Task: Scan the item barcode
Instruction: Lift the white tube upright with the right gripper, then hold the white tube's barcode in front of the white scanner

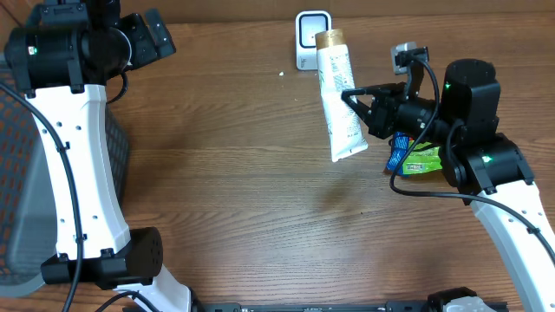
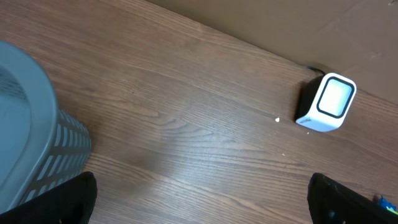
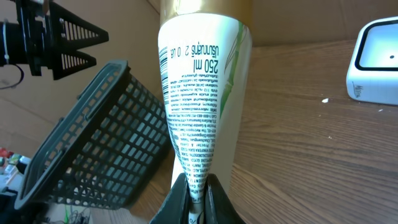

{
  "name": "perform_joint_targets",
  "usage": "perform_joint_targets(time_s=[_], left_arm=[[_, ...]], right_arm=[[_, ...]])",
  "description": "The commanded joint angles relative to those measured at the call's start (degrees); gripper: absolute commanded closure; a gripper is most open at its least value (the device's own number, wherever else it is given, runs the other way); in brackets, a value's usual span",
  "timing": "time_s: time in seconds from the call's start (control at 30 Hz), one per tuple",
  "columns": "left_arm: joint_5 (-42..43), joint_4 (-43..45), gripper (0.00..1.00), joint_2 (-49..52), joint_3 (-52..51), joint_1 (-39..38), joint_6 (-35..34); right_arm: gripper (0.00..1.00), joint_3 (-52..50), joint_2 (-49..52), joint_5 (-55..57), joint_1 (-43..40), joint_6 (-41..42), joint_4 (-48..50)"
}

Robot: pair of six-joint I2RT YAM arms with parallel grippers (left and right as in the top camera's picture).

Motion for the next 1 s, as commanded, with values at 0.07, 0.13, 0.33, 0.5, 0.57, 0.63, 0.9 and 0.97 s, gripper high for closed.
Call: perform_joint_targets(time_s=[0.07,0.13,0.33,0.5,0.57,0.63,0.9,0.97], left_arm=[[-0.02,0.02,0.01,-0.13,1.14,-0.74,-0.37],[-0.02,0.02,0.00,-0.13,1.14,-0.74,-0.37],[0.00,0.04,0.00,-0.13,1.14,-0.74,-0.37],[-0.02,0.02,0.00,-0.13,1.14,-0.74,-0.37],[-0.02,0.04,0.00,-0.13,1.14,-0.74,-0.37],[-0.02,0.04,0.00,-0.13,1.14,-0.74,-0.37],[0.00,0.02,0.00,-0.13,1.14,-0.74,-0.37],[-0.02,0.04,0.00,-0.13,1.14,-0.74,-0.37]], right_arm=[[0.96,0.46,-1.75,0.83,-0.17,0.28,2.01],[0.96,0.46,-1.49,4.31,-0.07,0.28,1.90],[0.96,0.81,1.99,20.15,2.47,-1.68,2.03],[0.96,6.60,7.89,29.83,4.83,-5.03,-0.07],[0.96,12.13,11.50,32.50,5.38,-7.41,-3.15],[0.96,18.36,15.28,35.56,5.86,-9.60,-6.36],[0.96,41.64,31.17,56.00,9.60,-20.11,-16.06],[0.96,43.36,34.01,62.47,10.97,-22.88,-15.74]])
